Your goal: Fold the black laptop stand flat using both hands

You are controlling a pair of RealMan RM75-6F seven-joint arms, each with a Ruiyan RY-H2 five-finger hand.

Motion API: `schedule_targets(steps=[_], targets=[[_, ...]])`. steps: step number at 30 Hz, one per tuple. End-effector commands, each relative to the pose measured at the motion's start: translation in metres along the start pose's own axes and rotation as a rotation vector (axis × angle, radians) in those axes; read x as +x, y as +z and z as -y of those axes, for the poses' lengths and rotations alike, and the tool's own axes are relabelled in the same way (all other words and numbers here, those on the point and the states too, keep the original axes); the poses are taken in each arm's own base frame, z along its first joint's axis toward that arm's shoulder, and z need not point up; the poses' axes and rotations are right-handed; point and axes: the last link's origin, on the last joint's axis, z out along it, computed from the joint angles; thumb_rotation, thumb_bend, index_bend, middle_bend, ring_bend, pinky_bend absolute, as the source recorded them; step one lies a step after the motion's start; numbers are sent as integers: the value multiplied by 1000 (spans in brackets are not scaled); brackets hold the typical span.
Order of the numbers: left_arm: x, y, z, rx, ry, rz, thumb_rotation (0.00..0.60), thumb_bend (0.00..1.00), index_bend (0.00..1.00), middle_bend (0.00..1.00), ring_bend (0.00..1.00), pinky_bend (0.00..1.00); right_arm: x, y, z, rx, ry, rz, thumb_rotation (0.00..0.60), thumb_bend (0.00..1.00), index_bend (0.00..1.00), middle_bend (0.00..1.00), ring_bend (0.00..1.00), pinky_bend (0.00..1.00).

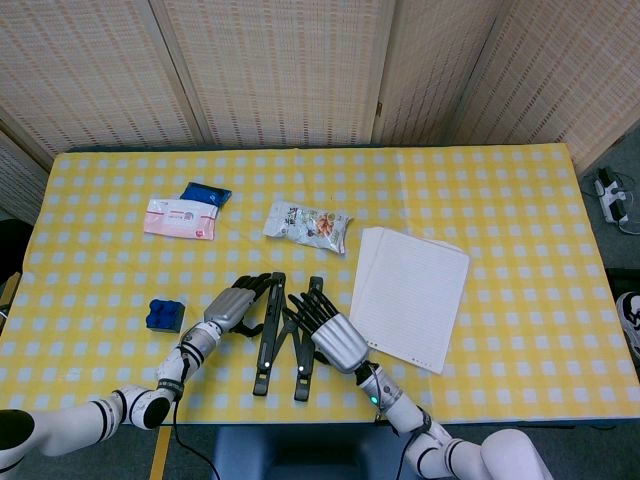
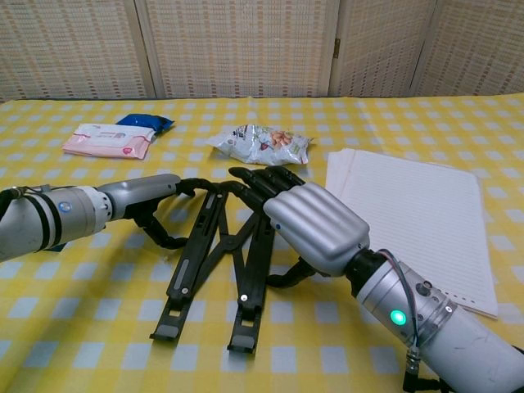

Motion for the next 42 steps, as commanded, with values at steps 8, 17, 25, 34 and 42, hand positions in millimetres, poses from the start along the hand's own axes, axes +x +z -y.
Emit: schedule_targets(steps=[8, 17, 25, 34, 42], targets=[[0, 0, 0, 3, 2, 5, 600, 246, 0, 0, 0, 0, -1, 6, 5, 6, 5, -6, 600, 131, 0, 0, 0, 0], [17, -11, 12, 31, -3, -54, 600, 249, 0, 0, 0, 0, 26, -4, -6, 81, -35, -28, 600, 132, 0, 0, 0, 0], [47, -33, 29, 57, -12, -168, 600, 249, 0, 0, 0, 0, 82, 5, -13, 247, -133, 109, 600, 134, 0, 0, 0, 0], [74, -58, 50, 94, -25, -253, 600, 250, 0, 0, 0, 0, 111, 34, -1, 394, -300, 362, 600, 133, 0, 0, 0, 0], [82, -69, 61, 103, -33, -282, 600, 249, 0, 0, 0, 0, 98, 65, 13, 454, -362, 480, 600, 133, 0, 0, 0, 0]])
